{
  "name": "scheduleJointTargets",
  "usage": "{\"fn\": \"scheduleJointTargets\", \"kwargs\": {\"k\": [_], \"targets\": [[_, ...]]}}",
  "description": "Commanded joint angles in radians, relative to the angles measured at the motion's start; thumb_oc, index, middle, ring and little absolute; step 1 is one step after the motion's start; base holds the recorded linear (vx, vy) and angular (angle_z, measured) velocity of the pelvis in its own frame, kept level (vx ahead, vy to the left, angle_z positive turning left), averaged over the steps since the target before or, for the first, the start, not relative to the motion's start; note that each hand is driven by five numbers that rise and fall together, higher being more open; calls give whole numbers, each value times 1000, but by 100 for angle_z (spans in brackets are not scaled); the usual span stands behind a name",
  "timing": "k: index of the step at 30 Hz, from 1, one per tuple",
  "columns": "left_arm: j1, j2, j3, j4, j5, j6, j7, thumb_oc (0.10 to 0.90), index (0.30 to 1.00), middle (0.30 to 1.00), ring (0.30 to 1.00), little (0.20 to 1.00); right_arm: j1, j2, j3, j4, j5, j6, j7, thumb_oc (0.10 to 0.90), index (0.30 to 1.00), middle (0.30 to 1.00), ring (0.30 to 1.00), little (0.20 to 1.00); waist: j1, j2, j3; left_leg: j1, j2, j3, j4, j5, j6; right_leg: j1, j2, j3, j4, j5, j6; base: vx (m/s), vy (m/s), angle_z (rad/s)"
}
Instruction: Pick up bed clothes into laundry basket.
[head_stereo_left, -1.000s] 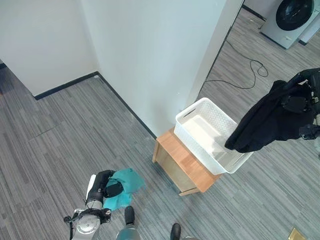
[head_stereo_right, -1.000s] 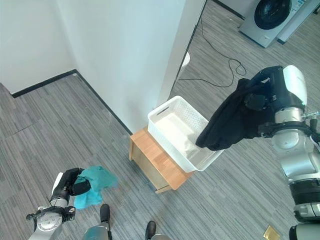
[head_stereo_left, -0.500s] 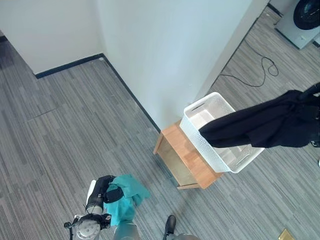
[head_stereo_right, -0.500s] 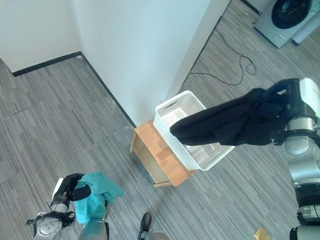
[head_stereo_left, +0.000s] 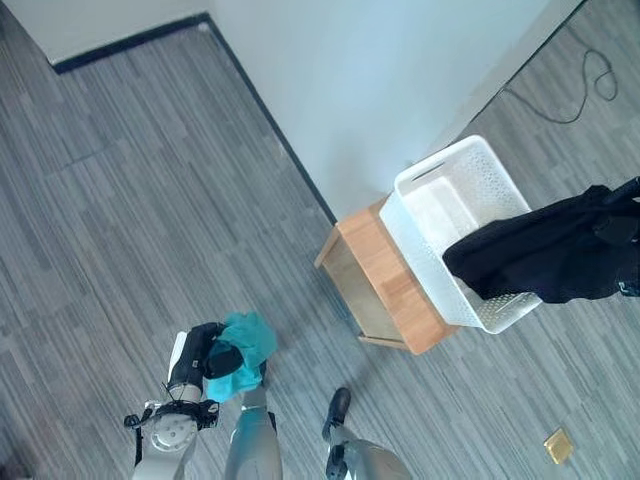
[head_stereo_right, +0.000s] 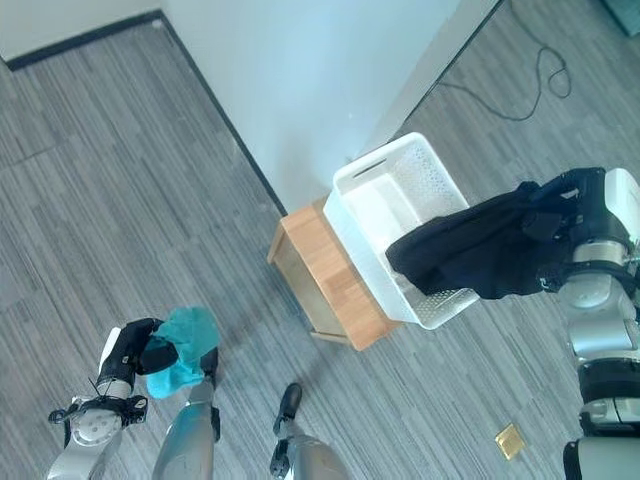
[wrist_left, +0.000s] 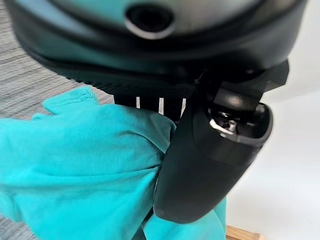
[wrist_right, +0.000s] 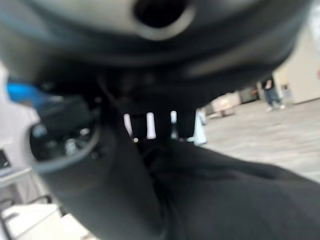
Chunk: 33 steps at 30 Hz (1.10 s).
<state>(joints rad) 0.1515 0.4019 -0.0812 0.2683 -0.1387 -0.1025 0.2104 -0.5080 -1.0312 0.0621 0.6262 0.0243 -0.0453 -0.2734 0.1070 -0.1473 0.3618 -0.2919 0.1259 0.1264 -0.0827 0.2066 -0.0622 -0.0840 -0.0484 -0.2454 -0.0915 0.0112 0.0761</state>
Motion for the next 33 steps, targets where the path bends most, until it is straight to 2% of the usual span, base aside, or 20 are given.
{"fn": "scheduleJointTargets", "kwargs": {"k": [1, 5, 14, 15, 19, 27, 30, 31, 33], "targets": [[-42, 33, -52, -57, -5, -104, 29, 400, 300, 300, 300, 300, -199, -89, 35, 31, -22, -35, -98, 400, 300, 300, 300, 300, 35, -27, -42, 12, 95, 66, -5, -109, -94, -50, -43, 0, 4, -41, 48, 0, 0, 0], [-52, 41, -60, -52, -15, -116, 39, 400, 300, 300, 300, 300, -278, -66, 156, 143, -105, -16, -78, 400, 300, 300, 300, 300, 51, -6, -29, -4, 90, 57, -5, -102, -94, -63, -44, 0, 4, -38, 47, -8, 6, 2], [-65, 50, -61, -16, -28, -123, 50, 400, 300, 300, 300, 300, -304, 9, 200, 241, -132, 2, -67, 400, 300, 300, 300, 300, 57, 28, -16, -31, 81, 58, -5, -101, -99, -86, -56, -3, 4, -37, 54, -6, 12, 4], [-66, 50, -62, -14, -29, -124, 51, 400, 300, 300, 300, 300, -314, 10, 208, 242, -137, 3, -70, 800, 900, 900, 900, 900, 57, 30, -15, -33, 82, 58, -5, -100, -99, -88, -56, -2, 4, -36, 54, 0, 0, 0], [-82, 57, -74, -14, -33, -128, 49, 400, 300, 300, 300, 300, -364, 31, 246, 287, -126, 5, -64, 800, 900, 900, 900, 900, 58, 39, -11, -35, 80, 62, -5, -96, -97, -96, -62, 4, 4, -27, 56, -13, 17, 0], [-79, 58, -68, -11, -24, -111, 38, 400, 300, 300, 300, 300, -373, 26, 259, 198, -158, 17, -68, 800, 900, 900, 900, 900, 44, 21, -37, 26, 78, 82, -5, -124, -84, -51, -71, 11, 4, -29, 59, 6, 12, -1], [-70, 57, -58, -18, -15, -100, 27, 400, 300, 300, 300, 300, -327, 9, 199, 121, -151, 20, -87, 800, 900, 900, 900, 900, 25, 3, -62, 65, 73, 86, -5, -145, -75, -21, -78, 15, 4, -30, 61, 91, 33, -1], [-62, 56, -49, -20, -8, -89, 19, 400, 300, 300, 300, 300, -276, -1, 136, 68, -136, 20, -103, 800, 900, 900, 900, 900, 8, -5, -83, 97, 66, 89, -5, -167, -69, 7, -82, 17, 4, -37, 63, 95, 32, -1], [-60, 53, -44, -17, -6, -81, 14, 400, 300, 300, 300, 300, -231, -8, 93, 32, -130, 19, -109, 800, 900, 900, 900, 900, -2, -12, -95, 111, 63, 89, -5, -176, -66, 19, -85, 20, 4, -37, 65, 89, 31, -4]]}}
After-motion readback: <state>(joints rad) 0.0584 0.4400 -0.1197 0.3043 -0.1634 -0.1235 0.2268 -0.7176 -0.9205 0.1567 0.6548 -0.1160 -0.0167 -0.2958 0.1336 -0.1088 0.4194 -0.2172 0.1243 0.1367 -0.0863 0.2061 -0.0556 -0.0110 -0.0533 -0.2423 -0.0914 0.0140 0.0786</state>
